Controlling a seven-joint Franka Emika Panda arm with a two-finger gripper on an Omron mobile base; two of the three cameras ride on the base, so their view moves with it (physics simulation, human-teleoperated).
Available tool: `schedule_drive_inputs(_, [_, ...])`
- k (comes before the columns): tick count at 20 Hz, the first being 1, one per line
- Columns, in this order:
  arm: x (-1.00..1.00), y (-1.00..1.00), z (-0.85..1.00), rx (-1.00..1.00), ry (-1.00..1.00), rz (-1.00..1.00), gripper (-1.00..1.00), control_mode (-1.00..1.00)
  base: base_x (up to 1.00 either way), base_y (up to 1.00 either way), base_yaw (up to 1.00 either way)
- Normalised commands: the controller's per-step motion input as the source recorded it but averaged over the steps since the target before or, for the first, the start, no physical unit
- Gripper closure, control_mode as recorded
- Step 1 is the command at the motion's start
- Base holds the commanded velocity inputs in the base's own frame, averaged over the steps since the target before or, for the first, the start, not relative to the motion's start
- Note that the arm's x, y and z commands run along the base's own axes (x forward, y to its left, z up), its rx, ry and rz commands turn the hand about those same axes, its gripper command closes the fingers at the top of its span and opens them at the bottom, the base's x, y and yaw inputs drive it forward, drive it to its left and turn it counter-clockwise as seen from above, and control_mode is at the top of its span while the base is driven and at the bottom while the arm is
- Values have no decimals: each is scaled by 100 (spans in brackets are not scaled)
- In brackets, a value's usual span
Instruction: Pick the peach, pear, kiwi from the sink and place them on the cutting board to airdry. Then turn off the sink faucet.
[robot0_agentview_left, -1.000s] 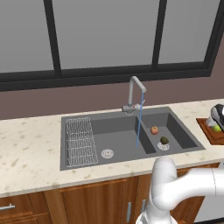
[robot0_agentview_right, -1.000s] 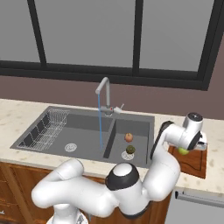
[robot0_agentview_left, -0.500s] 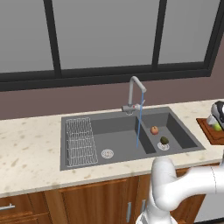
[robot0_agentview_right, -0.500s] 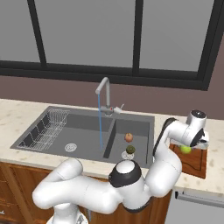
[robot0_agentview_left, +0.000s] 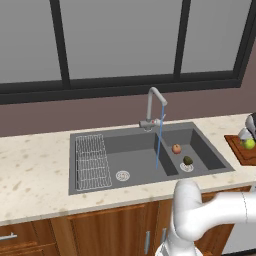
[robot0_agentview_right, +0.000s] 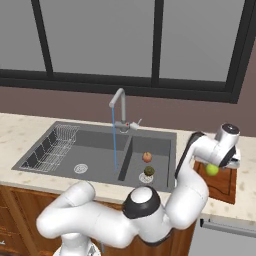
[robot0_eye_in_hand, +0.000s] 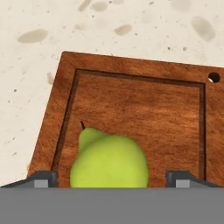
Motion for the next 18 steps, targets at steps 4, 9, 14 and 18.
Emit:
schedule_drive_inputs(4, [-18,45,40,0,-14,0,-100,-100,0,0,0])
schedule_drive_inputs(9, [-48,60,42,-7,-10,4,-100,-100,0,0,0])
schedule_drive_inputs(14, [-64,85,30,-21,-13,4,-100,-100,0,0,0])
schedule_drive_inputs(18, [-68,93,18,-25,-34,4,-100,-100,0,0,0])
